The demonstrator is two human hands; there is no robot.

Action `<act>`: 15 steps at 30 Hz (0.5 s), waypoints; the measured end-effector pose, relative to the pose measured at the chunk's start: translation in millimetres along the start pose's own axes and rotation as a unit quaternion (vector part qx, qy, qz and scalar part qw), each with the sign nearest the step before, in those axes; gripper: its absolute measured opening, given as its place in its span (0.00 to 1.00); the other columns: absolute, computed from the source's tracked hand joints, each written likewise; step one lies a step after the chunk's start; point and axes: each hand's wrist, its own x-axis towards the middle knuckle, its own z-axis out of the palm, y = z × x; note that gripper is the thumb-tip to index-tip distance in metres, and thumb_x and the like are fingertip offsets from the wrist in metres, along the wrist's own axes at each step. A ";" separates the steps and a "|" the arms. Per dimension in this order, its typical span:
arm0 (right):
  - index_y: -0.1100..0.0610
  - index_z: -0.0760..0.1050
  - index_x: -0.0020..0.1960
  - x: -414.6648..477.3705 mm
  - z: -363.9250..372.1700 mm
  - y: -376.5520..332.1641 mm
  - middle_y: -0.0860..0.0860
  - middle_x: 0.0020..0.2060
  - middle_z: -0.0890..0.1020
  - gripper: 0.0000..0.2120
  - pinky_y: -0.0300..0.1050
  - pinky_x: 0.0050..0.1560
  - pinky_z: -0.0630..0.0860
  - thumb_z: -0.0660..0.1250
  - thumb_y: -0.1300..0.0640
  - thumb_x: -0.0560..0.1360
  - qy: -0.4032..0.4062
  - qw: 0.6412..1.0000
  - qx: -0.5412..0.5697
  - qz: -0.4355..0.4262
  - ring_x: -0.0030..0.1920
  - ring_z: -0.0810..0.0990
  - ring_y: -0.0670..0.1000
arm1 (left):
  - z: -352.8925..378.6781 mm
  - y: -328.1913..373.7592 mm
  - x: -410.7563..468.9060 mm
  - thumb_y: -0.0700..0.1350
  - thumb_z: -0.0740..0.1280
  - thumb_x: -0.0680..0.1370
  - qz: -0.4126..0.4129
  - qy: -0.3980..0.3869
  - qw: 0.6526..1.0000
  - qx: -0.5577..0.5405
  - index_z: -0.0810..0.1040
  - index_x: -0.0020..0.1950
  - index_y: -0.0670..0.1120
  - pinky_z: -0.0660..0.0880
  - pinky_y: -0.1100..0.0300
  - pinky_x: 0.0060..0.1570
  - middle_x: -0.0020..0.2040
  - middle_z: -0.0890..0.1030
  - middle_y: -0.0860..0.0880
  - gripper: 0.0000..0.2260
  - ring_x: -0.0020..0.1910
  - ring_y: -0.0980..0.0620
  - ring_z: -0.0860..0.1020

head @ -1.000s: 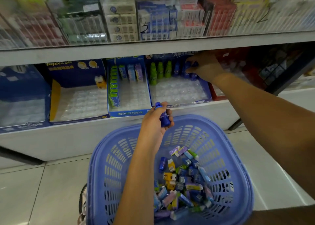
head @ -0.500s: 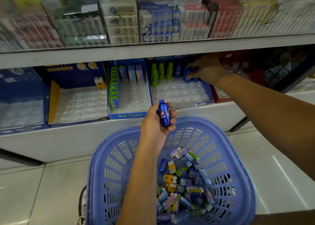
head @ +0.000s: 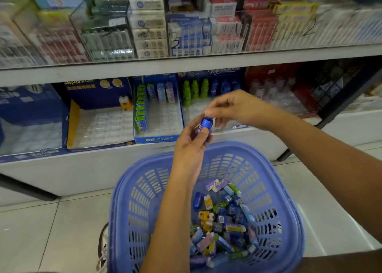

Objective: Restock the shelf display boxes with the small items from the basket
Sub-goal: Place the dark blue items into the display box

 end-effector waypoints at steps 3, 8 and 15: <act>0.61 0.81 0.52 -13.5 2.0 3.1 0.57 0.42 0.84 0.10 0.37 0.43 0.81 0.72 0.61 0.71 0.005 0.997 0.069 0.023 0.41 0.83 0.49 | 4.6 -3.7 -2.2 0.41 0.65 0.79 0.054 0.000 0.996 0.065 0.77 0.59 0.52 0.75 0.62 0.55 0.60 0.79 0.48 0.10 0.57 0.53 0.80; 0.64 0.81 0.51 -15.9 0.9 10.1 0.60 0.44 0.84 0.13 0.37 0.45 0.81 0.74 0.59 0.70 0.053 0.998 0.038 0.025 0.41 0.82 0.49 | 10.6 -4.0 1.8 0.46 0.67 0.78 0.076 0.020 0.977 0.198 0.72 0.62 0.54 0.74 0.70 0.51 0.62 0.78 0.50 0.13 0.56 0.60 0.78; 0.59 0.78 0.55 33.3 -38.3 31.7 0.58 0.49 0.82 0.16 0.44 0.51 0.76 0.74 0.55 0.70 0.265 0.948 -0.177 0.010 0.49 0.80 0.54 | 6.1 -9.6 18.8 0.49 0.60 0.81 0.107 -0.066 0.722 0.681 0.56 0.77 0.43 0.48 0.60 0.74 0.77 0.57 0.47 0.27 0.76 0.50 0.52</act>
